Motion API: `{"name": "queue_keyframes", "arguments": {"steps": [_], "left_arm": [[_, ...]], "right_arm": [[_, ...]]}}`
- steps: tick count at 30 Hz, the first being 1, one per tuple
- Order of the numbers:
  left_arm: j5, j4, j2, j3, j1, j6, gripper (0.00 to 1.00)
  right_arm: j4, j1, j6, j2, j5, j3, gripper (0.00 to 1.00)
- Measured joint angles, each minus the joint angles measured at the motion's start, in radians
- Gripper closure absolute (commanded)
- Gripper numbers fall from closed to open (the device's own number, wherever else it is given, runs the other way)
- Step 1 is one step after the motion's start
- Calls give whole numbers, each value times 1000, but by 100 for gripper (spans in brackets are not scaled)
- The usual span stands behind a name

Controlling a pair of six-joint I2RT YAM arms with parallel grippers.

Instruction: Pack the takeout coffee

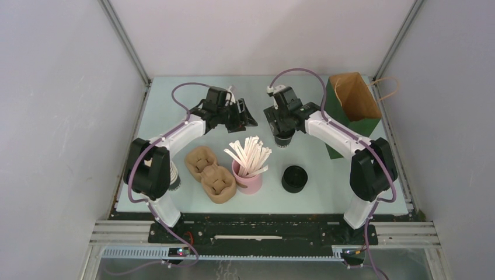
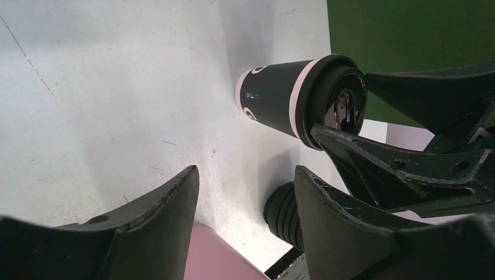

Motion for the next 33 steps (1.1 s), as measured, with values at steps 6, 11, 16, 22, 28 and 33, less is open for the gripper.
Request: {"name": "queue_keyframes", "arguments": {"steps": [6, 11, 16, 22, 28, 33], "left_arm": [[0, 2, -1, 0, 3, 0, 34], [0, 2, -3, 0, 5, 0, 34], [2, 8, -3, 0, 5, -1, 34], [5, 19, -3, 0, 5, -1, 33], [11, 39, -9, -26, 5, -5, 33], [22, 50, -9, -43, 5, -9, 33]], "right_arm": [[-3, 0, 0, 10, 1, 0, 17], [-3, 4, 1, 11, 7, 0, 28], [-2, 11, 0, 10, 16, 0, 38], [-4, 13, 3, -6, 16, 0, 42], [3, 13, 11, -50, 12, 0, 43], [3, 12, 13, -53, 2, 0, 44]]}}
